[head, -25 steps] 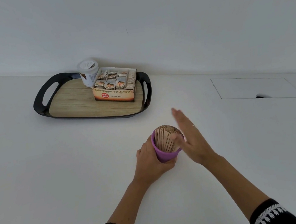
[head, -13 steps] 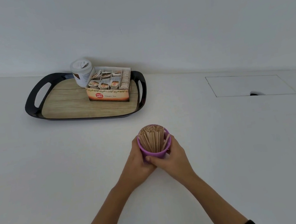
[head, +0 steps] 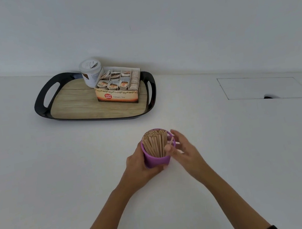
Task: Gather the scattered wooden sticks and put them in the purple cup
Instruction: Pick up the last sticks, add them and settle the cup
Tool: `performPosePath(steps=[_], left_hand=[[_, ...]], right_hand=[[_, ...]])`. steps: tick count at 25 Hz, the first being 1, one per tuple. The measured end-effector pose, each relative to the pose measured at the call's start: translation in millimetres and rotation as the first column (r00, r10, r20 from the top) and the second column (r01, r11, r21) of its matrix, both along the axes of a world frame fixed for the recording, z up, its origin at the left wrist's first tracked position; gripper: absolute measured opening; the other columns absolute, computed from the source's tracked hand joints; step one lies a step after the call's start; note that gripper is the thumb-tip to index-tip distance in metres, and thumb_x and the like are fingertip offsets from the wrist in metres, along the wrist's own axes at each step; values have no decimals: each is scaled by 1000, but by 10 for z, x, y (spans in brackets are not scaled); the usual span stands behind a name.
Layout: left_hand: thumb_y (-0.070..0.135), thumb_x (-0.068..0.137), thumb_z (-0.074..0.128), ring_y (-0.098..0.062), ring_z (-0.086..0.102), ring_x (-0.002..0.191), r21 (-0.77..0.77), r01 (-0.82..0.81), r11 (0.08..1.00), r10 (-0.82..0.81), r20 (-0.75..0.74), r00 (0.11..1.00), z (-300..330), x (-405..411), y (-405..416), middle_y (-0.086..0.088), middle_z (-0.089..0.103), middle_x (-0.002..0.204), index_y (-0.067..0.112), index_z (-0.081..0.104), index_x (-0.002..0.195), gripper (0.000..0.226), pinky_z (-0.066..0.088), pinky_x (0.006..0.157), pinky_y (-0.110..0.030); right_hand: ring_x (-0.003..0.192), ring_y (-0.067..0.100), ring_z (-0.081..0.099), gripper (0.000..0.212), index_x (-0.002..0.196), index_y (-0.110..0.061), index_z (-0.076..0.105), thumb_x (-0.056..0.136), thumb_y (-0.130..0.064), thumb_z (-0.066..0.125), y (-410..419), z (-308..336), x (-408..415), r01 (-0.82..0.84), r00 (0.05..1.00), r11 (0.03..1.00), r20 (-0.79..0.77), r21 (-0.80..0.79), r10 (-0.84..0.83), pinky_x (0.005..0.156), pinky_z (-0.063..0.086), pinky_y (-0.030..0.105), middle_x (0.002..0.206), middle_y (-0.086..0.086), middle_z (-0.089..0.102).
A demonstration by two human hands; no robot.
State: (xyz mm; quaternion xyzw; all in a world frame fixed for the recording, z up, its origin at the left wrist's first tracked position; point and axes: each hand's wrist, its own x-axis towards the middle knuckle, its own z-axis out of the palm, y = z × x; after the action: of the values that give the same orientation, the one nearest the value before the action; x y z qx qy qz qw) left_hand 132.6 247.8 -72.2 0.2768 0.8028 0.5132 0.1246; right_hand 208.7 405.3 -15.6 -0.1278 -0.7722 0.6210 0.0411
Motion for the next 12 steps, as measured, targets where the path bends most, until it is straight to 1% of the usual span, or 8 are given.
performPosePath(steps=[1,3,4,5,7,9,10,12], left_hand=[[70,56,75,13,49,109,-3,0,1000,0,13,1000,2,0,-3,45,46,116,64,27,124,84,47,80,-6],[70,56,75,16,46,110,-22,2,1000,-2,12,1000,19,4,-8,49,43,116,68,24,122,83,46,79,-6],[68,57,75,17,45,110,-30,4,1000,-4,3,1000,24,7,-5,50,42,117,68,23,122,83,46,81,-8],[67,58,75,17,45,110,-36,2,999,-2,-4,1000,23,9,-5,50,41,117,67,23,123,83,45,84,-10],[66,59,76,18,44,110,-49,-11,999,10,-11,1000,14,9,-5,50,41,118,67,23,123,83,47,88,-19],[65,59,76,18,43,110,-67,-20,998,20,-8,1000,-13,5,-4,50,41,118,66,22,123,84,48,93,-31],[65,59,76,18,43,110,-75,-21,997,21,-7,1000,-26,5,-3,51,40,117,66,22,123,84,49,95,-36],[67,58,75,19,43,109,-88,-22,996,22,-5,1000,-32,10,1,52,39,116,68,21,122,84,50,95,-39]], right_hand=[[100,4,63,55,125,-28,52,78,-49,70,37,52,-5,112,994,991,-16,68,-111,73,53,13,107,-16,64],[81,5,67,29,107,-20,68,81,-32,73,120,132,-38,261,965,940,-81,221,-249,71,58,21,90,-12,71],[73,6,68,16,96,-18,73,82,-24,73,152,174,-59,275,961,921,-106,276,-255,71,59,28,81,-9,73],[68,7,68,7,88,-18,76,82,-19,72,167,225,-79,259,965,906,-117,335,-233,70,60,32,75,-7,73],[64,6,66,7,82,-17,77,82,-16,70,168,322,-111,204,979,852,-117,482,-168,68,59,30,70,-8,72],[66,8,64,9,83,-15,77,82,-14,68,160,383,-126,157,987,757,-130,634,-95,67,56,29,74,-3,72],[67,12,64,10,84,-14,77,82,-13,68,149,405,-133,136,989,715,-133,685,-61,68,55,30,76,0,72],[70,16,62,10,87,-12,76,82,-11,68,140,442,-149,95,992,699,-123,709,-10,68,54,30,79,4,69]])
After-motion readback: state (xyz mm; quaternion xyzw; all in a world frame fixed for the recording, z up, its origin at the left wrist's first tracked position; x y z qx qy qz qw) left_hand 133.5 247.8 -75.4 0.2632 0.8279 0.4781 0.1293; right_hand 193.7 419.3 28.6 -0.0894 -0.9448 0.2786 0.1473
